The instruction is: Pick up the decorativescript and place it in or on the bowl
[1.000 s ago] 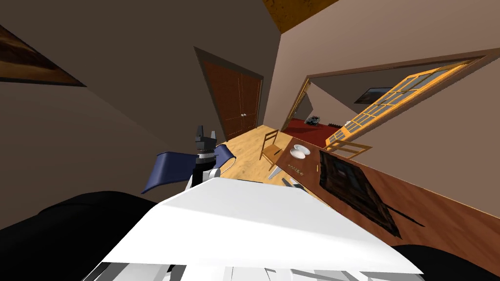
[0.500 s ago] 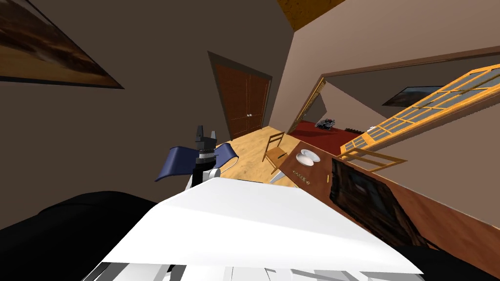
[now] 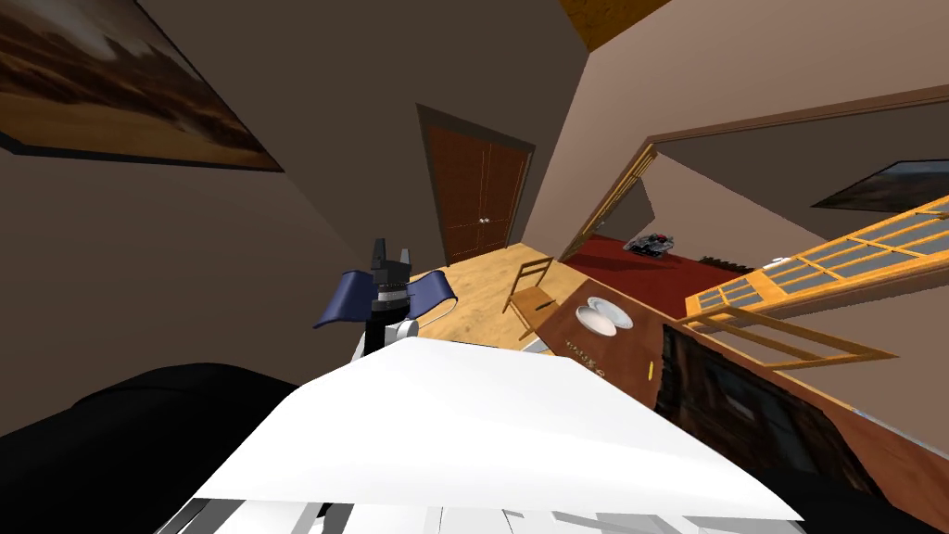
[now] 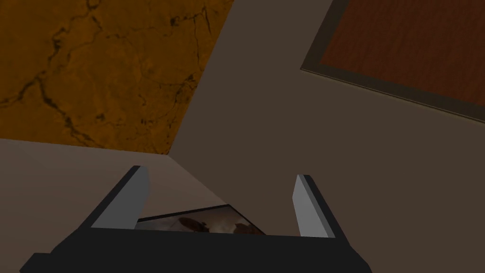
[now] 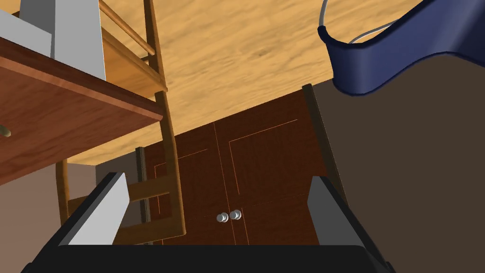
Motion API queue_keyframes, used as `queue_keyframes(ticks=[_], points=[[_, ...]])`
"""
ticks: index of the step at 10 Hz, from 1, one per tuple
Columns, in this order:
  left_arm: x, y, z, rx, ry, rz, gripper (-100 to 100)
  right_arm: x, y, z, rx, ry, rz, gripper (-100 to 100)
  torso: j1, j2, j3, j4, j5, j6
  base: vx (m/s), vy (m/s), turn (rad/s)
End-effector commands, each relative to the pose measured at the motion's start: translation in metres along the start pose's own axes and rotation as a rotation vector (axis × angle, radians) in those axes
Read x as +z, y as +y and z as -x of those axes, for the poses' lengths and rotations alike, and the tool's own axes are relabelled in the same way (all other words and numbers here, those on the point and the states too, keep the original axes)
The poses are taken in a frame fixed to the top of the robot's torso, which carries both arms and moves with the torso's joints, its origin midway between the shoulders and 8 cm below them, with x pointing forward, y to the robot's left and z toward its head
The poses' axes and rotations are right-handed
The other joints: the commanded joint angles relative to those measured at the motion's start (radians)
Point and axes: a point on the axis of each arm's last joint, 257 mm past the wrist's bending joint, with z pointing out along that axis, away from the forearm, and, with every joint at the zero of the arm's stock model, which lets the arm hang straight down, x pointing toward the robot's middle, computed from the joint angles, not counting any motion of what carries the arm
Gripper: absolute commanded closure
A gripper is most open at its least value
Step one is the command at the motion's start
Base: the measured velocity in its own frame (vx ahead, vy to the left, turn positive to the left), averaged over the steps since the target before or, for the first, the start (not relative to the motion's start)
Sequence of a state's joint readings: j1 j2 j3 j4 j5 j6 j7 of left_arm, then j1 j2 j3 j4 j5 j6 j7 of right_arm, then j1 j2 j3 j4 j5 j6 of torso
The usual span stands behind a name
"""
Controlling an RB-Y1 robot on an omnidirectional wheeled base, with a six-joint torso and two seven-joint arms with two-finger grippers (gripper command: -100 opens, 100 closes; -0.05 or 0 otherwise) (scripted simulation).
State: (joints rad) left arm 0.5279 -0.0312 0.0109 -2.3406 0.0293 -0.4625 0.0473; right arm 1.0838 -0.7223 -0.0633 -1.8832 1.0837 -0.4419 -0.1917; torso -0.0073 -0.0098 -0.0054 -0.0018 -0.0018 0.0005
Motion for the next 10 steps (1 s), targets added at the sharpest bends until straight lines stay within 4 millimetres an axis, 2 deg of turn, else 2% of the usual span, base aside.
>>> queue_keyframes(ticks=[1, 2, 3, 4, 6, 7, 10], points=[[0.0, 0.0, 0.0, 0.0, 0.0, 0.0, 0, -0.017, -0.021, -0.032, -0.011, 0.09, -0.05, -100, 0.0, 0.0, 0.0, 0.0, 0.0, 0.0, 0.105, -0.083, 0.379], [0.0, 0.0, 0.0, 0.0, 0.0, 0.0, 0, -0.017, -0.021, -0.034, -0.031, 0.099, -0.051, -100, -0.001, -0.002, -0.001, 0.0, 0.0, 0.0, 0.085, -0.076, 0.155], [0.0, 0.0, 0.0, 0.0, 0.0, 0.0, 0, -0.027, -0.035, -0.055, -0.034, 0.155, -0.083, -100, -0.001, -0.001, -0.001, 0.0, 0.0, 0.001, 0.094, -0.065, 0.304], [0.0, 0.0, 0.0, 0.0, 0.0, 0.0, 0, -0.027, -0.035, -0.056, -0.046, 0.161, -0.083, -100, 0.0, -0.002, -0.001, 0.0, 0.0, 0.0, 0.072, -0.06, 0.117], [0.0, 0.0, 0.0, 0.0, 0.0, 0.0, 0, -0.049, -0.058, -0.094, -0.056, 0.264, -0.137, -100, 0.0, -0.001, -0.001, 0.0, 0.0, 0.0, 0.099, -0.081, 0.274], [0.0, 0.0, 0.0, 0.0, 0.0, 0.0, 0, -0.051, -0.06, -0.097, -0.067, 0.274, -0.141, -100, -0.001, -0.003, -0.002, -0.001, 0.0, 0.0, 0.102, -0.093, 0.119], [0.0, 0.0, 0.0, 0.0, 0.0, 0.0, 0, -0.087, -0.085, -0.151, -0.066, 0.417, -0.208, -100, -0.002, -0.005, -0.003, -0.001, -0.001, 0.0, 0.134, -0.108, 0.263]])
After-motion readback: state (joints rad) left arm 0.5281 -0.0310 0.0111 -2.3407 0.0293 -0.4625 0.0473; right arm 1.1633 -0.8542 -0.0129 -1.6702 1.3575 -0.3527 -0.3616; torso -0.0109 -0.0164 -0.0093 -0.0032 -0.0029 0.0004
